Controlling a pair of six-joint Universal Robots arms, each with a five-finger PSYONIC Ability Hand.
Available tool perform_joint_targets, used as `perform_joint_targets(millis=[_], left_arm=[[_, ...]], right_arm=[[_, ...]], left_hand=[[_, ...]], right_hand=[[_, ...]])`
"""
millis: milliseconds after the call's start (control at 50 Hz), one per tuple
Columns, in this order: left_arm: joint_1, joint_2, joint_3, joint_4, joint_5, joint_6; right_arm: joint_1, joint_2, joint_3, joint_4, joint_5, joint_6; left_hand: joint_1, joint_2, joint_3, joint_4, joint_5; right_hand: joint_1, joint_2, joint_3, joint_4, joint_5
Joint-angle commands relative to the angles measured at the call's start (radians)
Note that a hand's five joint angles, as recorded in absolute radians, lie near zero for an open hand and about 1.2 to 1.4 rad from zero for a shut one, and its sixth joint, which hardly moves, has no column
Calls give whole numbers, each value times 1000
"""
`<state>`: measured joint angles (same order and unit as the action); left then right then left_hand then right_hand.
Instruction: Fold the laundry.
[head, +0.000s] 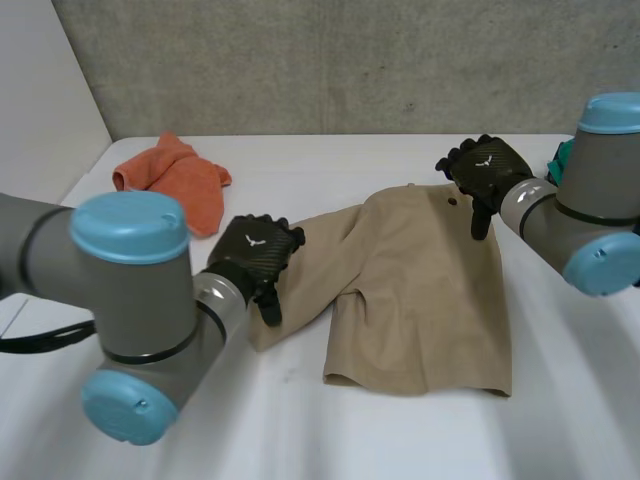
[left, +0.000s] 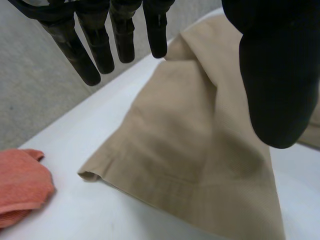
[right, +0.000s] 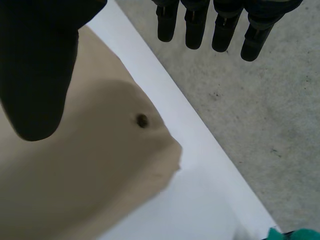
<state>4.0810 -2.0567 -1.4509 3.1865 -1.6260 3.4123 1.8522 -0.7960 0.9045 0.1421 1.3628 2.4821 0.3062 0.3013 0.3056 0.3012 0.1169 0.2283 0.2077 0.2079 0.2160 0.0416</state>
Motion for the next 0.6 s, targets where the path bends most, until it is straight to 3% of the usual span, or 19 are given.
perform_joint_targets(millis=[20,160,220,260,320,340,360,480,600], left_arm=[[-11,-129,107,-13,-49,5],[-14,-249,240,-42,-64,41],[-24,-279,277,-71,-66,50],[-28,-289,291,-83,-63,51],[-37,-304,316,-100,-60,50],[-39,-307,325,-102,-60,50],[-39,-313,340,-100,-63,57],[-8,-318,458,-89,-51,110],[53,-364,737,-37,-23,197]], right_arm=[[-36,274,-369,77,-65,-94],[-50,449,-556,83,-168,-85],[-48,506,-616,83,-186,-62],[-47,526,-636,83,-191,-42],[-50,552,-670,82,-200,23],[-51,555,-676,77,-194,61],[-53,552,-676,73,-189,76],[-61,450,-612,39,-67,135],[-54,233,-408,69,48,146]], left_hand=[[-52,-47,-51,-47,-37],[-25,-20,-25,-20,-11],[115,120,116,120,130],[265,269,265,270,279],[821,826,822,826,836],[1024,1029,1024,1029,1039],[1089,1094,1090,1094,1104],[1090,1095,1091,1095,1105],[1090,1095,1091,1095,1105]], right_hand=[[-54,-33,-33,-42,-42],[-51,-30,-30,-39,-39],[-10,11,11,2,2],[49,69,69,61,61],[520,540,540,532,532],[1097,1118,1118,1109,1109],[1167,1188,1188,1180,1179],[1168,1189,1188,1180,1180],[1168,1189,1188,1180,1180]])
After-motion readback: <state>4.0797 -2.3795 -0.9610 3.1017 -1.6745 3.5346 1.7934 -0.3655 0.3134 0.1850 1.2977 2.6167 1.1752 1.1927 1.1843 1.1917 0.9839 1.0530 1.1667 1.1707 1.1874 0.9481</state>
